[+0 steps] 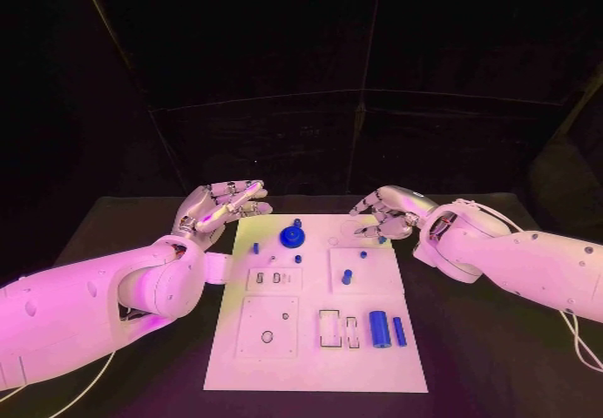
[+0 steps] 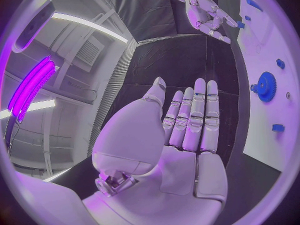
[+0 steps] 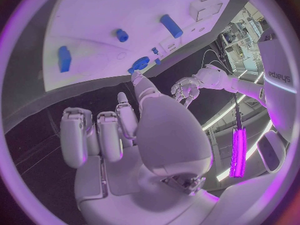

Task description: Assemble the parts on the task board

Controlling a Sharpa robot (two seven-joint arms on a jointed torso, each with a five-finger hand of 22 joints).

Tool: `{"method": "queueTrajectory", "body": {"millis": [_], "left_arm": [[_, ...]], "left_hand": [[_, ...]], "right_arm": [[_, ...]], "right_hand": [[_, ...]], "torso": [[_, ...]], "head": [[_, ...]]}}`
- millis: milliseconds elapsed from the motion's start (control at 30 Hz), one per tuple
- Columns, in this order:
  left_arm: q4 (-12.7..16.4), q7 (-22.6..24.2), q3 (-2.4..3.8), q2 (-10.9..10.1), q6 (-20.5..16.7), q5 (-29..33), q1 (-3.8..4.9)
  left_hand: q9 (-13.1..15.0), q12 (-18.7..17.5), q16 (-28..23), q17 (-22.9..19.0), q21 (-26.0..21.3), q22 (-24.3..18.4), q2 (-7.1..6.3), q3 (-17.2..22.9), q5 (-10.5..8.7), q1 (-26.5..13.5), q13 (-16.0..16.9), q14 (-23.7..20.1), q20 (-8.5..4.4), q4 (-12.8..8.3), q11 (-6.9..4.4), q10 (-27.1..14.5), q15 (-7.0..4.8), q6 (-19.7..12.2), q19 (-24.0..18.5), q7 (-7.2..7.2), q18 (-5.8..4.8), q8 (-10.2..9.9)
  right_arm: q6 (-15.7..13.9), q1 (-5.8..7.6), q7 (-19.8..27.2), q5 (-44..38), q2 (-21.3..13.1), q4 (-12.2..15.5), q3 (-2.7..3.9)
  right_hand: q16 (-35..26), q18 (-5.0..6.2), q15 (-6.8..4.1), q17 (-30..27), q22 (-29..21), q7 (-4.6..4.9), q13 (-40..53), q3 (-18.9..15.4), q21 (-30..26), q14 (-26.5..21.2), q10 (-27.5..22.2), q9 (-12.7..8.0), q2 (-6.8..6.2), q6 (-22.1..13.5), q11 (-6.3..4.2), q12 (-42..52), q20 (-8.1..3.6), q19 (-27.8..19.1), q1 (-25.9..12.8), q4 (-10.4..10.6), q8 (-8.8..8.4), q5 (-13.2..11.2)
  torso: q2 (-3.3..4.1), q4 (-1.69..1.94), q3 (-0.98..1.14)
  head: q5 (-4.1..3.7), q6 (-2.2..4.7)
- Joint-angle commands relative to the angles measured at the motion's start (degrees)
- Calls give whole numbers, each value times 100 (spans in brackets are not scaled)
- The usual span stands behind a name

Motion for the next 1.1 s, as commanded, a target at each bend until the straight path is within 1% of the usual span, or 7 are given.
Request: {"method": "queueTrajectory", "body": {"millis": [33,267,433,500,600,767,1100], "left_arm": [[-15,13,5,20,105,-52,9],[-62,6,4,58,125,-68,8],[-93,4,4,81,128,-70,7],[-102,3,4,85,126,-71,7],[-118,2,3,93,123,-71,6],[-137,1,3,104,120,-71,5],[-163,-3,3,114,122,-71,4]], "left_hand": [[1,-16,-12,10,-37,-10,44,-10,34,24,6,50,2,-41,0,38,-10,52,46,8,88,-17],[1,-14,-16,12,-38,-13,49,-10,34,27,7,58,-1,-51,-4,55,-13,65,51,3,88,-17],[1,-14,-16,12,-38,-14,49,-10,34,28,6,58,-1,-53,-4,56,-13,66,52,3,88,-17],[1,-14,-16,12,-38,-14,49,-10,34,28,6,58,-1,-53,-4,56,-13,66,52,3,88,-17],[1,-15,-17,13,-38,-14,48,-9,34,30,6,59,-2,-56,-4,56,-13,67,52,2,88,-18],[1,-15,-17,13,-38,-14,48,-9,34,30,6,59,-2,-56,-4,56,-13,67,52,2,88,-18],[0,-17,-19,13,-38,-15,48,-10,34,32,5,59,-2,-58,-4,56,-13,67,53,2,88,-19]], "right_arm": [[111,6,453,429,-112,-80,0],[214,-138,538,467,-253,-343,-2],[291,-251,552,473,-241,-511,-2],[311,-285,555,474,-226,-562,-2],[352,-325,551,474,-193,-640,-2],[330,-358,519,475,-135,-750,-2],[204,-373,477,485,-49,-893,0]], "right_hand": [[-22,-56,-48,643,616,-6,-16,13,-22,402,-40,-9,-5,35,-7,-31,-12,-20,69,-58,-1,34],[-27,-51,-47,636,593,3,-44,15,-34,401,-62,-20,-20,-9,-2,-68,-16,-38,94,-107,-39,56],[-30,-45,-44,632,569,11,-60,11,-45,401,-76,-24,-25,-34,5,-88,-15,-57,90,-117,-57,58],[-30,-45,-40,634,565,17,-68,8,-47,401,-84,-25,-27,-50,10,-98,-13,-59,85,-122,-68,58],[-31,-43,-39,632,560,20,-72,7,-49,401,-88,-26,-27,-58,12,-104,-13,-63,82,-123,-74,57],[-31,-43,-36,634,556,25,-74,7,-51,401,-90,-27,-22,-70,16,-107,-11,-66,78,-125,-82,56],[-20,-49,-21,660,584,45,-52,37,-42,409,-69,-17,66,-57,34,-86,1,-43,45,-112,-80,26]], "torso": [[-13,-34,20],[-18,-42,49],[-11,-28,52],[-10,-33,41],[-9,-36,46],[-10,-30,30],[-8,-23,28]], "head": [[-8,0],[-27,-2],[-38,-1],[-29,-7],[-24,-6],[-37,-8],[-47,-20]]}}
